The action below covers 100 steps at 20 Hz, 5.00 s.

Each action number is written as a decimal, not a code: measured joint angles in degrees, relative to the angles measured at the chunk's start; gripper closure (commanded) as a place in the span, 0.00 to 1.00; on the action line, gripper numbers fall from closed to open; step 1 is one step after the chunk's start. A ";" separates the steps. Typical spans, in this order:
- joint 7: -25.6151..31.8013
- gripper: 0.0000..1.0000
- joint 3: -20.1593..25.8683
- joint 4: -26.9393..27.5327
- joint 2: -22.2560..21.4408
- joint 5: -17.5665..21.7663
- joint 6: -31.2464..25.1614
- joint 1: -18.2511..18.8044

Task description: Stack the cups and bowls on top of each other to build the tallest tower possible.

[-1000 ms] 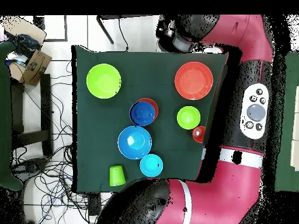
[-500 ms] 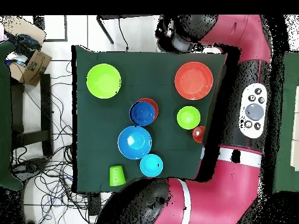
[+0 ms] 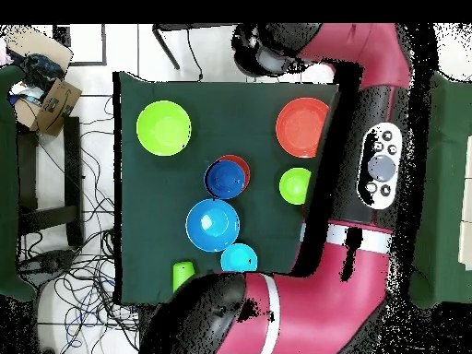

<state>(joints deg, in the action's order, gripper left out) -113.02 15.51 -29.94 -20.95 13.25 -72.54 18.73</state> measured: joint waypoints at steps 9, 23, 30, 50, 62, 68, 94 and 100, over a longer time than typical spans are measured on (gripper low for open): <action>-0.54 0.00 -1.50 6.68 2.65 -0.01 -3.01 -5.11; -12.24 0.00 -4.87 13.96 10.50 0.12 -6.48 -13.28; -12.96 0.00 -7.06 14.11 12.79 0.19 -6.47 -14.54; -12.96 0.00 -11.60 14.09 13.92 -5.28 -6.51 -14.75; -12.96 0.00 -12.48 9.80 14.27 -9.09 -6.46 -15.50; -12.96 0.00 -13.30 8.92 15.60 -9.10 -6.07 -15.60; -12.96 0.00 -14.83 -2.43 15.38 -12.63 1.76 -15.53; -12.96 0.00 -14.83 -4.57 14.91 -12.63 3.88 -15.51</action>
<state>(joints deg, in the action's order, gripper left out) -125.98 0.69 -34.52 -6.04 0.61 -68.66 3.22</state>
